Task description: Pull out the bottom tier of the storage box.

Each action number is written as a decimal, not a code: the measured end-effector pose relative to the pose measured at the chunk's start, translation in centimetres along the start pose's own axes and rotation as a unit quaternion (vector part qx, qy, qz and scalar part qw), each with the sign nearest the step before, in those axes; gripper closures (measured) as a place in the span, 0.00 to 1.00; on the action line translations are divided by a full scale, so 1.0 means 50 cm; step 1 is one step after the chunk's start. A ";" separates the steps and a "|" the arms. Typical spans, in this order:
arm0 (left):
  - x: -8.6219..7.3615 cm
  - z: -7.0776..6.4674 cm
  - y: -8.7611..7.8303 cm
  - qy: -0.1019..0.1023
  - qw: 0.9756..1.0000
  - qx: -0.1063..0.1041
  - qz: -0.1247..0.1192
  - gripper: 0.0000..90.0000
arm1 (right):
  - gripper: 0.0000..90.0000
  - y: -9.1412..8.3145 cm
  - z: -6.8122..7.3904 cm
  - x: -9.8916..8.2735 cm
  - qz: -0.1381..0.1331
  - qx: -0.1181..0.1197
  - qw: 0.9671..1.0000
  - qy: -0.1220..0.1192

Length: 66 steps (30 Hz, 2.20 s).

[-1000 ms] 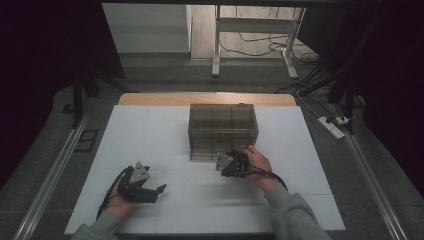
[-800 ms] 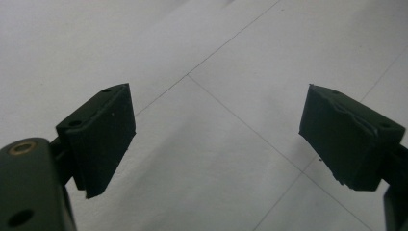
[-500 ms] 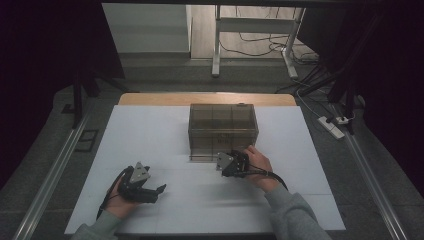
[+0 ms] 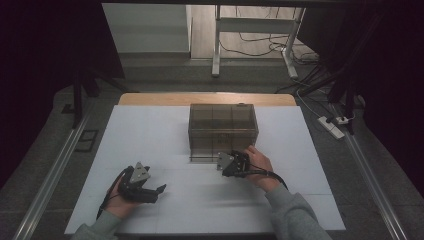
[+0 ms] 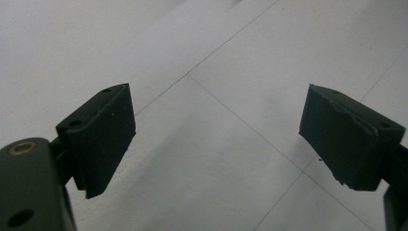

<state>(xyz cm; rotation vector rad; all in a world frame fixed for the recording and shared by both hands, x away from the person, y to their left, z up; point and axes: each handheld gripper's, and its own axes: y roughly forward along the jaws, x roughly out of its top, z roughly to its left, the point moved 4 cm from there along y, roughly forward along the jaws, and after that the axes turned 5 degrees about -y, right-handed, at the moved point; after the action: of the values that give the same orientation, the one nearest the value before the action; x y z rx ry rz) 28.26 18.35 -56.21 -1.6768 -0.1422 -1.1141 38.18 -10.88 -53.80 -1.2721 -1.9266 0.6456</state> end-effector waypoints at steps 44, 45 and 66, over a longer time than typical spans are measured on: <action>0.000 0.001 -0.002 0.001 1.000 0.002 0.000 0.14 | 0.81 -0.016 0.002 -0.002 -0.012 0.030 0.999 0.003; 0.000 0.001 -0.002 0.000 1.000 0.002 -0.001 0.14 | 0.81 -0.016 0.002 -0.002 -0.012 0.031 0.999 0.002; -0.001 0.001 -0.001 0.002 1.000 0.002 0.000 0.14 | 0.81 -0.027 0.008 -0.004 -0.017 0.050 0.999 -0.002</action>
<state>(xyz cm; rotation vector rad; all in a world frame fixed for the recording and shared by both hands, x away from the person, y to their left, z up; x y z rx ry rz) 28.24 18.43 -56.19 -1.6703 -0.1423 -1.1162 37.16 -11.59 -53.13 -1.1742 -1.8923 0.7181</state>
